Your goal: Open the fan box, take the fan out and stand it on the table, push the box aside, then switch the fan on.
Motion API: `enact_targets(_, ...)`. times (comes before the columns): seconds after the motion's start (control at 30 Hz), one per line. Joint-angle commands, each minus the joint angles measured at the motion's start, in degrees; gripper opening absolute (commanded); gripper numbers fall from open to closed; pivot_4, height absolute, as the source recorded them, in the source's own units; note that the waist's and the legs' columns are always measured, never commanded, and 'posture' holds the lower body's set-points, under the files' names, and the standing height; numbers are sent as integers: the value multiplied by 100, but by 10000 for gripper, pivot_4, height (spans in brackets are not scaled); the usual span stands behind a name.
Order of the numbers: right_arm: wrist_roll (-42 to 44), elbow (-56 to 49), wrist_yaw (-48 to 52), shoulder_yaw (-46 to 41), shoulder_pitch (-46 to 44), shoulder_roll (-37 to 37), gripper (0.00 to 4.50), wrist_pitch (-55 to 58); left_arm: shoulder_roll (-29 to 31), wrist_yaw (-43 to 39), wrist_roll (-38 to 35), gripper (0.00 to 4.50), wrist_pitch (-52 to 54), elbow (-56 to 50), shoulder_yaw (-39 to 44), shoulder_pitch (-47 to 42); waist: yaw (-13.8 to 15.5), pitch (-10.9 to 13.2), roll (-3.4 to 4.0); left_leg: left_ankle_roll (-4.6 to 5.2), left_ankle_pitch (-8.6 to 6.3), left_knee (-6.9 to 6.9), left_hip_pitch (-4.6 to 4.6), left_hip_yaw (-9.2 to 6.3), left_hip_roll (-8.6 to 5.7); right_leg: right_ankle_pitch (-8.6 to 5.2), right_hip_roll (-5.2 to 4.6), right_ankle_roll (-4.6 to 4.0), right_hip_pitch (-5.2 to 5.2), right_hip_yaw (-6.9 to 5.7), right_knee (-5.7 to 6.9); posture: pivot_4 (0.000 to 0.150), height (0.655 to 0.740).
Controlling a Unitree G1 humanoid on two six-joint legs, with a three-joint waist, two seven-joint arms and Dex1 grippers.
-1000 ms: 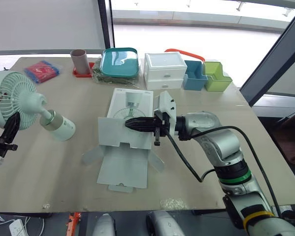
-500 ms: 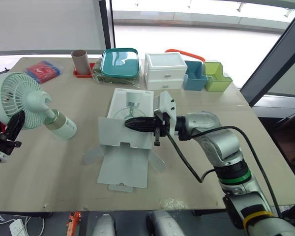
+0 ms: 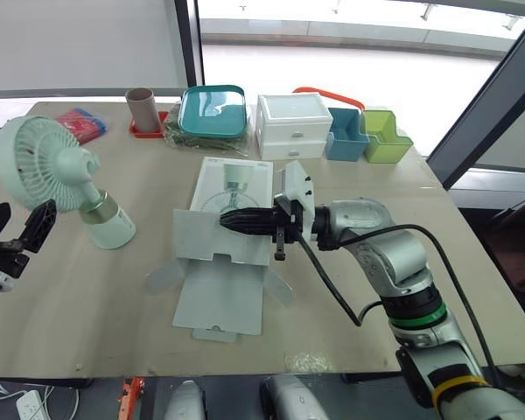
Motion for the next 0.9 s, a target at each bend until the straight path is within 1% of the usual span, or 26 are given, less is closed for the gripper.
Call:
enact_targets(0.03, 55, -201, 24, -70, -22, -8, 0, -126, 118, 4, 6, 44714, -148, -75, 217, 5, 0, 0, 0, 0, 0, 0, 0, 0, 0, 0, 0, 0, 0, 0, 0, 1500, 7400)
enact_targets(0.17, 41, -164, 32, -57, -33, 2, 0, -155, 93, 25, -35, 44714, -171, -144, 269, 12, 0, 0, 0, 0, 0, 0, 0, 0, 0, 0, 0, 0, 0, 0, 0, 1500, 7400)
enact_targets(0.3, 37, -129, 51, -57, -47, 7, 0, -187, 50, 97, -240, 44714, -294, -293, 524, -21, 0, 0, 0, 0, 0, 0, 0, 0, 0, 0, 0, 0, -1, 0, 0, 1500, 7400)
enact_targets(0.4, 62, -126, 60, -80, -64, 9, 0, -188, 91, 154, -614, 44714, -299, -486, 747, -30, 1, 0, -1, 0, 0, 0, -1, 0, 1, 0, 0, 0, -1, 0, 0, 1500, 7400)
enact_targets(0.5, 84, -130, 73, -108, -91, -3, 0, -182, 252, -50, -1365, 44714, -268, -954, 981, 29, 2, 0, -2, -1, 0, 0, -2, 0, 0, 0, -2, 1, 0, 0, 0, 1500, 7400)
enact_targets(0.57, 101, -135, 76, -123, -108, -1, 0, -170, 370, -206, -1772, 44714, -211, -1237, 1025, 132, 1, 0, -2, -1, 0, 1, -2, 0, 0, -1, -2, 1, 0, 0, 0, 1500, 7400)
enact_targets(0.67, 138, -168, 74, -154, -134, 3, 0, -145, 543, -550, -2106, 44714, -162, -1599, 900, 372, -3, 6, 8, -2, 1, 0, 0, 2, -2, -2, -4, 3, 0, 2, 0, 1500, 7400)
enact_targets(0.73, 162, -207, 67, -177, -143, -2, 0, -125, 670, -861, -2078, 44714, -93, -1905, 585, 548, -7, 10, 14, -2, 1, 0, 2, 4, -2, -2, -3, 3, 0, 4, 0, 1500, 7400)
enact_targets(0.8, 199, -285, 48, -206, -148, -12, 0, -83, 813, -1156, -1627, 44714, -46, -2081, 81, 703, -4, 10, 15, -2, 1, 0, 2, 3, -1, -2, 0, 3, 0, 3, 0, 1500, 7400)
enact_targets(0.83, 243, -341, 30, -227, -152, -13, 0, -46, 830, -1231, -1523, 44714, -45, -2077, -128, 712, -4, 11, 16, -2, 1, 0, 2, 2, -2, -3, -1, 4, 1, 3, 0, 1500, 7400)
enact_targets(0.9, 359, -469, 2, -265, -143, -7, 0, 47, 786, -1285, -1175, 44714, -155, -1867, -553, 600, -3, 12, 17, -3, 2, 0, 1, 3, -4, -3, -1, 5, 0, 4, 0, 1500, 7400)
